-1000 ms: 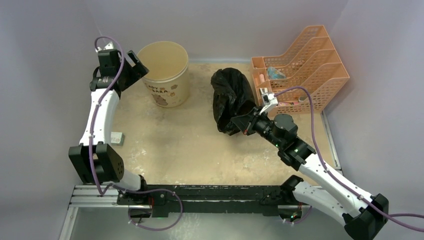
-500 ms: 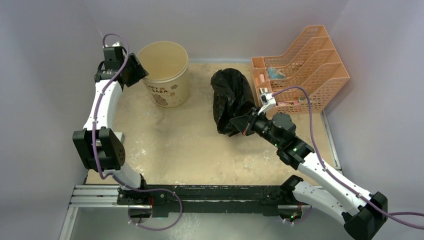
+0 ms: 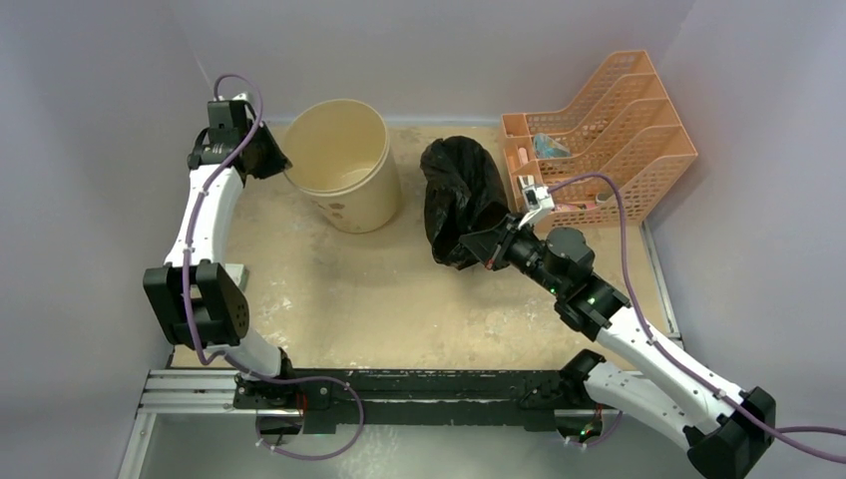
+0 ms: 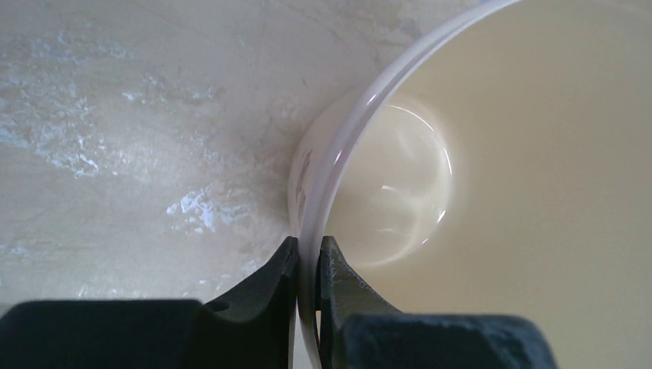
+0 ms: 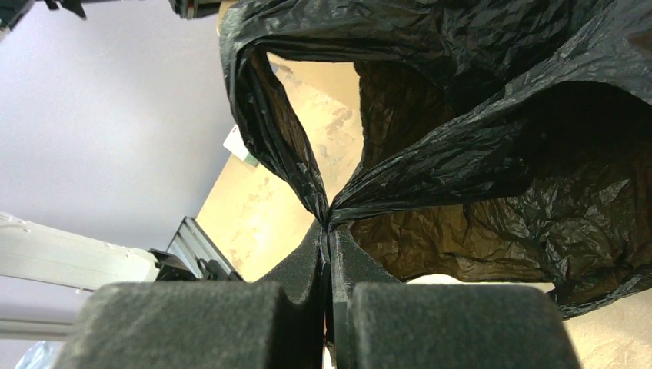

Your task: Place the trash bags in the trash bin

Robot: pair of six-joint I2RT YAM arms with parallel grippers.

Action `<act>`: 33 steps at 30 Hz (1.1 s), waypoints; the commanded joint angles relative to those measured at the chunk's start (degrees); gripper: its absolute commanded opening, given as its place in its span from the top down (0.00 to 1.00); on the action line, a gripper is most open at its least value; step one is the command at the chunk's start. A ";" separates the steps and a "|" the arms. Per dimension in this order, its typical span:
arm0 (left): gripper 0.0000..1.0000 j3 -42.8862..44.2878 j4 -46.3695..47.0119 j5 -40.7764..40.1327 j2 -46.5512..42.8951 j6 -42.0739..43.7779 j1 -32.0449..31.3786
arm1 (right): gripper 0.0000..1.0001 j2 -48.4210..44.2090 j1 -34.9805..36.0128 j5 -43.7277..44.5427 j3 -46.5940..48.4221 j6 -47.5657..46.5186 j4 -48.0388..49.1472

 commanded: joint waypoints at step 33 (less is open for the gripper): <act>0.94 -11.74 -10.12 -4.72 -23.33 -1.22 -18.45 | 1.00 -13.49 0.02 7.18 22.71 -5.78 -15.11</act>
